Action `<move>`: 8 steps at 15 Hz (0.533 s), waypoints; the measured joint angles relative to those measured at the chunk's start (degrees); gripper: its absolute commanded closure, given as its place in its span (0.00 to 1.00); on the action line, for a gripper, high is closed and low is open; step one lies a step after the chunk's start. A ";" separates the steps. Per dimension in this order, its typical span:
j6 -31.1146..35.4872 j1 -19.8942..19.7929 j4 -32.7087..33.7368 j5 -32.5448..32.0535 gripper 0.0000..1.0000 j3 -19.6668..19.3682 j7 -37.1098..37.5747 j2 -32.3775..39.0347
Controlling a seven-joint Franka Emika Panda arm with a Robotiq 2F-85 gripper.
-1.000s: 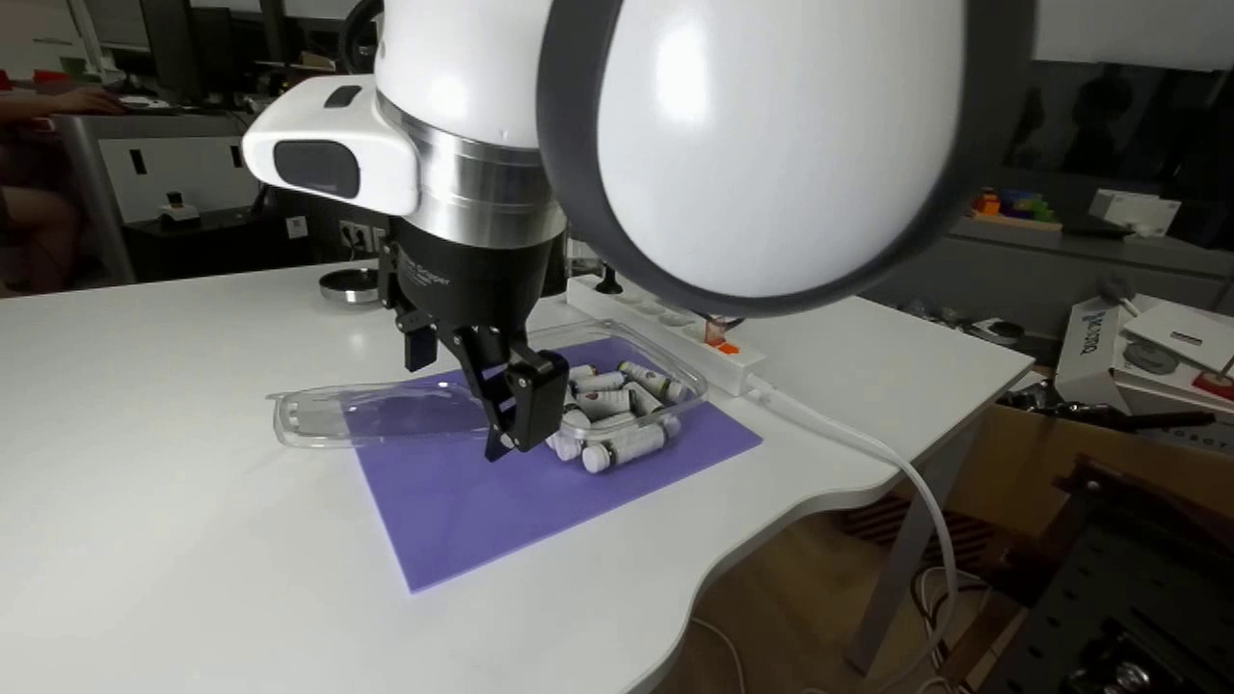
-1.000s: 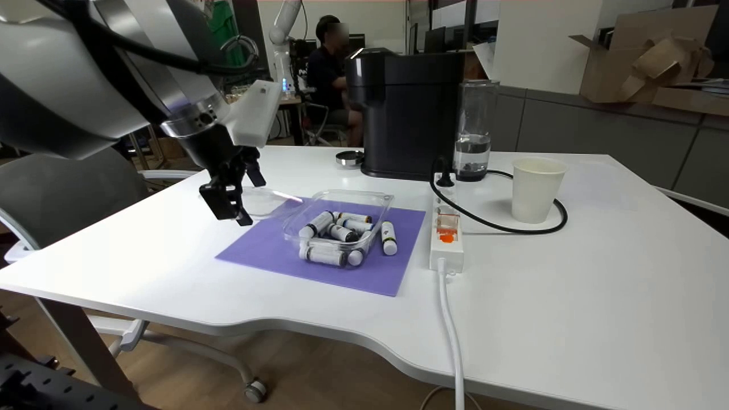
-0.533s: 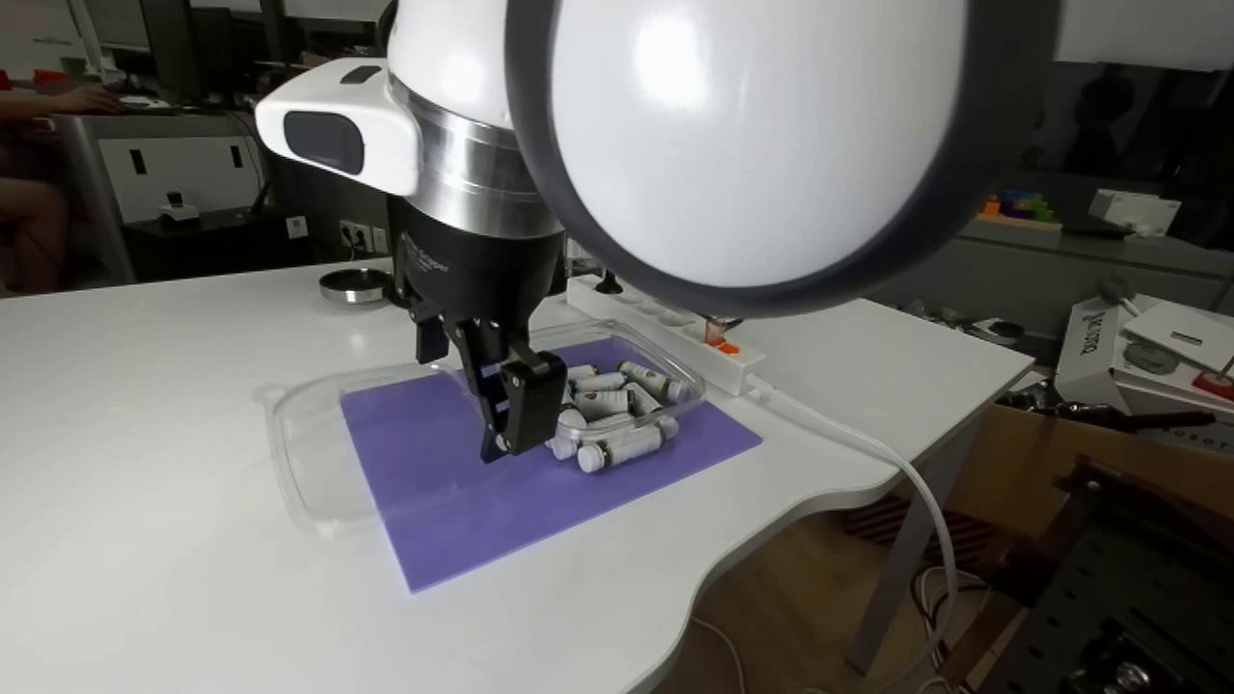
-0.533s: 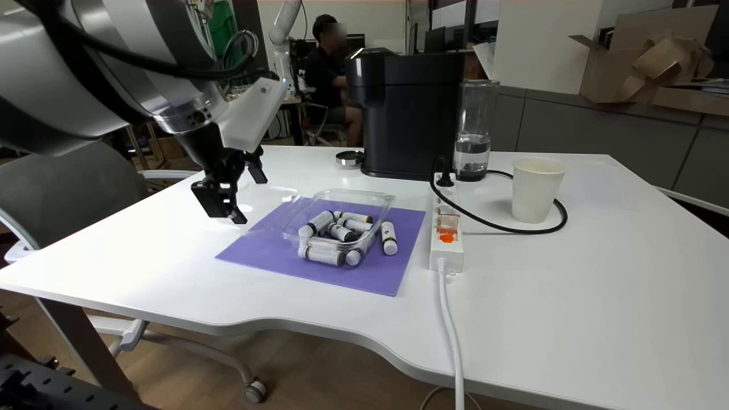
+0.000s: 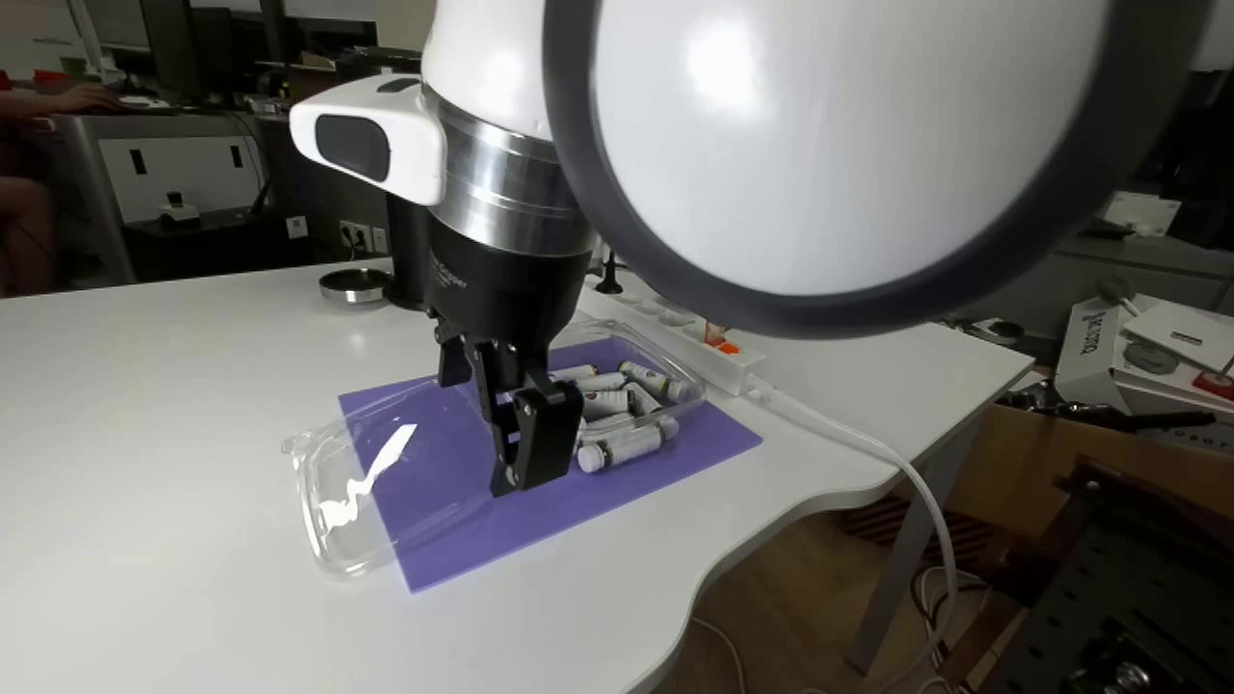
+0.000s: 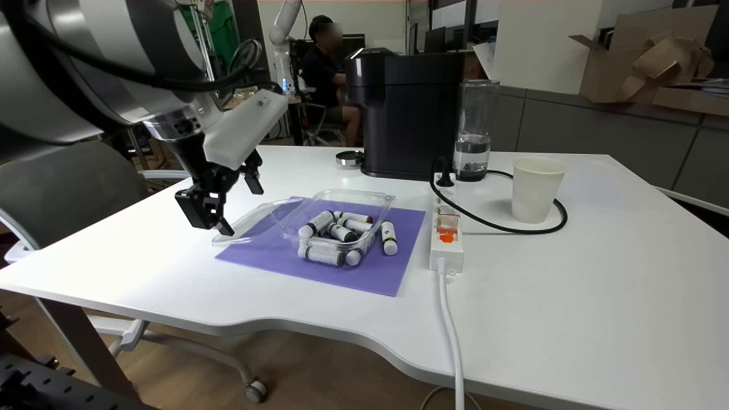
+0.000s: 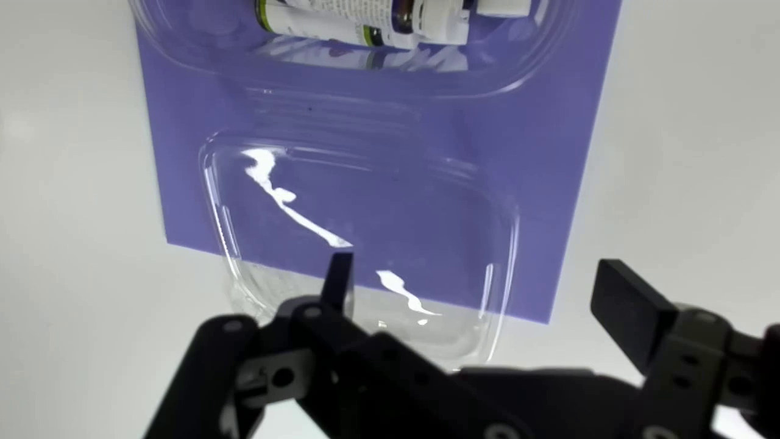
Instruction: Close the lid of the bowl
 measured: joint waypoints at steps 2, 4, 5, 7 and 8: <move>-0.34 -1.86 -0.01 0.01 0.00 1.44 0.43 0.95; -0.29 -3.61 -0.01 -0.17 0.00 2.91 0.77 2.55; -0.23 -3.89 0.01 -0.17 0.00 3.16 0.85 3.08; -0.22 -3.73 0.12 0.15 0.00 3.19 0.41 3.52; -0.22 -3.06 0.36 0.51 0.00 2.72 -0.42 3.60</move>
